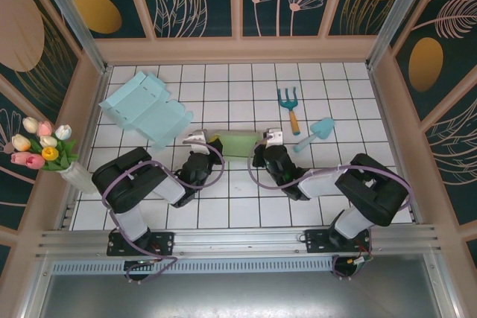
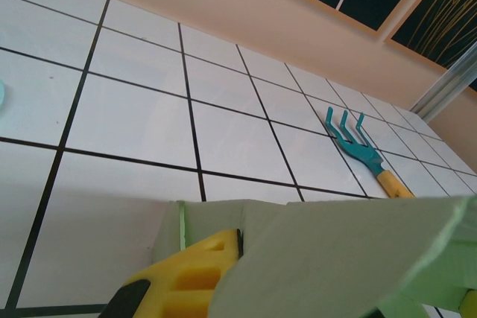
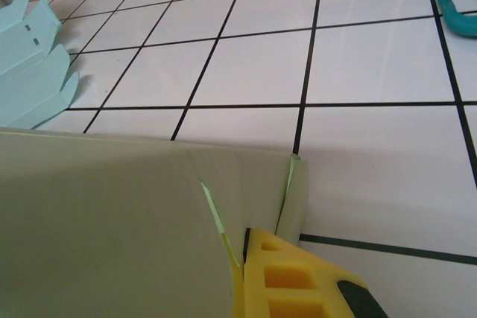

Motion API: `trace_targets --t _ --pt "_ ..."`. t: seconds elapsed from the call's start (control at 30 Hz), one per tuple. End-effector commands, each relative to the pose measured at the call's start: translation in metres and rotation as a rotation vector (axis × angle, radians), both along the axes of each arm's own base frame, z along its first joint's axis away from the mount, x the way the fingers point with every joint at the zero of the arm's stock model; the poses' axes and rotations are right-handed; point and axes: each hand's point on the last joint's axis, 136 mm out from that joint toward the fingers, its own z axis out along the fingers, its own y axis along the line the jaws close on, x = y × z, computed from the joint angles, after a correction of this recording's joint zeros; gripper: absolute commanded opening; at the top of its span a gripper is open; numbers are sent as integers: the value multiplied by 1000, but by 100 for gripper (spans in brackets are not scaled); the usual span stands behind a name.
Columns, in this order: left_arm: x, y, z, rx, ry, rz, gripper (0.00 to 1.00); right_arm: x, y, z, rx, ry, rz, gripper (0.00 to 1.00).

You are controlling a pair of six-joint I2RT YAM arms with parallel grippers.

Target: Fold the paper box

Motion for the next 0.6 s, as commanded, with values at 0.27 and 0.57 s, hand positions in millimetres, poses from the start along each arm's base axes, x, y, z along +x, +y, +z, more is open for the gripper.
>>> trace_targets --t 0.27,0.57 --pt "-14 22 -59 145 164 35 0 -33 -13 -27 -37 160 -1 27" --pt "-15 23 -61 167 159 28 0 -63 -10 -1 -38 176 37 38"
